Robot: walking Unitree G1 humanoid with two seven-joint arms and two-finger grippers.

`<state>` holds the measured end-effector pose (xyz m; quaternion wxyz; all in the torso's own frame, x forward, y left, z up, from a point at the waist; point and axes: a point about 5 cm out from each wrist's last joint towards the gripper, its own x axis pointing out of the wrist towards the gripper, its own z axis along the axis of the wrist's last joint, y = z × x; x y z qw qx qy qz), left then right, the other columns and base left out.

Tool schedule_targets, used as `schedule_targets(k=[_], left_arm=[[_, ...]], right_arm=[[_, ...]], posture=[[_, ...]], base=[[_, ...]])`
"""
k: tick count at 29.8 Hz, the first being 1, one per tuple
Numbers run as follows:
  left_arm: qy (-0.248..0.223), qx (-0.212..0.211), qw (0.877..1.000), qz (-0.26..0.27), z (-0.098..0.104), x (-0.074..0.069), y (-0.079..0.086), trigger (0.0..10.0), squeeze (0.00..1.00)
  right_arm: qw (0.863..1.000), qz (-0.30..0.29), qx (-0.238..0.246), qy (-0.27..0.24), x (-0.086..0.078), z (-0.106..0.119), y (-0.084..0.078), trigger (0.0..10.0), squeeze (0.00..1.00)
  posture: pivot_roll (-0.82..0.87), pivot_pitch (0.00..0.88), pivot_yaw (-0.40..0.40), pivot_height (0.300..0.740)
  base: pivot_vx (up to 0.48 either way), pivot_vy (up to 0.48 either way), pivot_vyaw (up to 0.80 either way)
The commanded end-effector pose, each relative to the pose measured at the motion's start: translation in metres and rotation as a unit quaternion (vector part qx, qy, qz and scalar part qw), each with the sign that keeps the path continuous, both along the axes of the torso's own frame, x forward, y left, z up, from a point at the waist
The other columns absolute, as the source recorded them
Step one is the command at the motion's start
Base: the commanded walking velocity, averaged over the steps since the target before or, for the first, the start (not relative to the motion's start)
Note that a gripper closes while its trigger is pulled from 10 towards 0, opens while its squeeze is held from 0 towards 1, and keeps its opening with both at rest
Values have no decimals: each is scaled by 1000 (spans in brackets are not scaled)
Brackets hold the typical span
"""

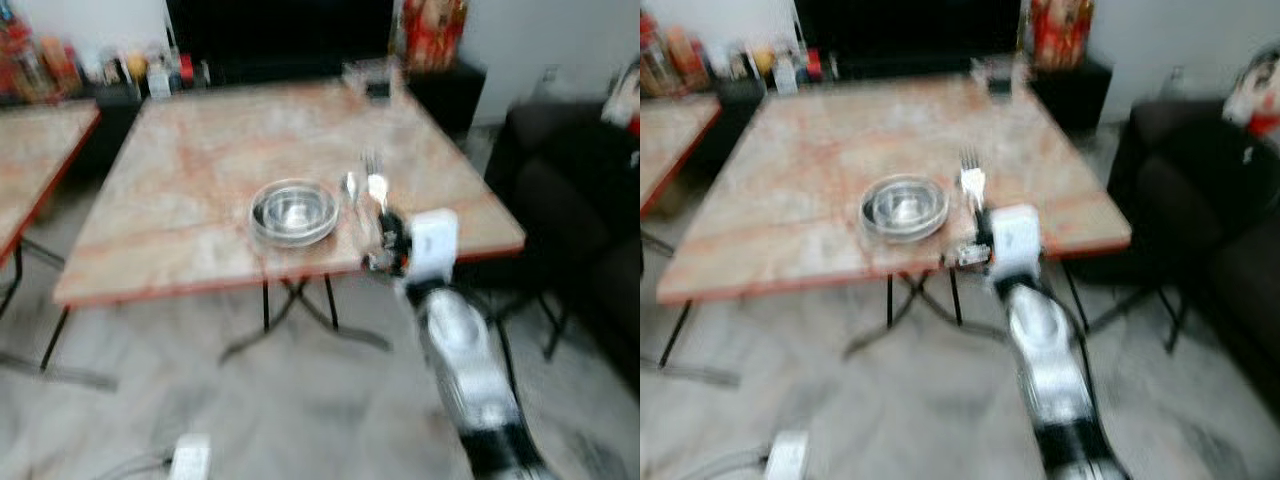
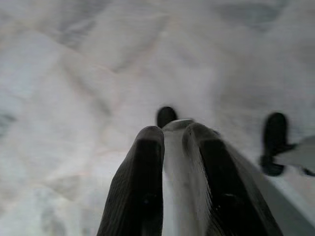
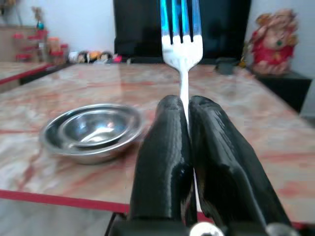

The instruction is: Setting the table

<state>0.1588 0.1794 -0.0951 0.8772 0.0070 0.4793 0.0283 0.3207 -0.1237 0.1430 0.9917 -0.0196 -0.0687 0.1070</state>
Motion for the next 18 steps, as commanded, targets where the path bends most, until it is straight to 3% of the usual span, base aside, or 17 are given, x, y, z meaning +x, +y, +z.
schedule_targets(k=[1, 5, 18], left_arm=[[-5, 15, 1000, 6, 2, -1, 14, 10000, 0], [-6, 16, 1000, 7, 3, 1, 16, 10000, 0], [-12, 16, 1000, 12, 5, 7, 17, 10000, 0]], right_arm=[[1000, 13, 6, -13, 1, 7, 10, 10000, 0], [1000, 10, 7, -12, 2, 7, 10, 10000, 0], [1000, 3, 8, -14, 4, 7, 11, 10000, 0]], posture=[[-117, 0, 41, 740], [-110, 0, 41, 740], [-106, 0, 50, 740]], base=[[0, 0, 0], [0, 0, 0], [415, 0, 0]])
